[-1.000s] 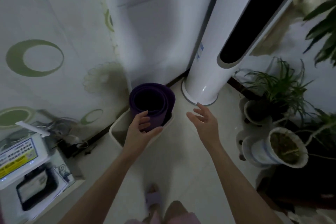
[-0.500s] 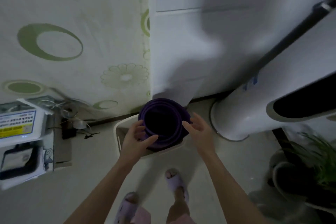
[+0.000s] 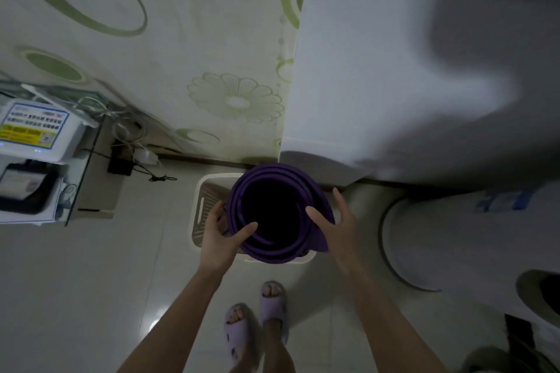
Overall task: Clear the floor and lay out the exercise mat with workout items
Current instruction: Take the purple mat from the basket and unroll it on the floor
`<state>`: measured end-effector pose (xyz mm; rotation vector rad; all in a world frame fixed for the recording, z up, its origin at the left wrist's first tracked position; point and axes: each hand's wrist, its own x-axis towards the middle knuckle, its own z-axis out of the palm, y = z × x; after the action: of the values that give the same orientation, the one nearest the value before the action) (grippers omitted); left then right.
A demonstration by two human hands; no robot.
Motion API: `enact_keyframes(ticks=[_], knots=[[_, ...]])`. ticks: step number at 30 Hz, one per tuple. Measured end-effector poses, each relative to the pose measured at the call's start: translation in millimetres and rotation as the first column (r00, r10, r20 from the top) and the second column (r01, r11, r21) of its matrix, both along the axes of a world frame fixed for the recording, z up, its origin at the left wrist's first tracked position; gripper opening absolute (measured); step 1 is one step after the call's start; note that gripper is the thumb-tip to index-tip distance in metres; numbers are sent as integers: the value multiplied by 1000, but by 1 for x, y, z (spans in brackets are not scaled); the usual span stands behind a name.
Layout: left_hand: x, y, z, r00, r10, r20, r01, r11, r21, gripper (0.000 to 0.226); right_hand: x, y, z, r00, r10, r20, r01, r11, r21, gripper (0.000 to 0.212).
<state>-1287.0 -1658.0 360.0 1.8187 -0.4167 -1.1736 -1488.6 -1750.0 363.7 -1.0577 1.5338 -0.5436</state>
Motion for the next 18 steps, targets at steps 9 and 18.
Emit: enact_keyframes(ticks=[9,18], knots=[[-10,-18,-76,991,131,13,-131,990,47,82,1,-48,-87,991,133,-33,-131,990,53,90],[-8,-15,-117,978,201,46,-204,977,61,58,9,-47,-122,978,210,-24,-211,975,-69,31]])
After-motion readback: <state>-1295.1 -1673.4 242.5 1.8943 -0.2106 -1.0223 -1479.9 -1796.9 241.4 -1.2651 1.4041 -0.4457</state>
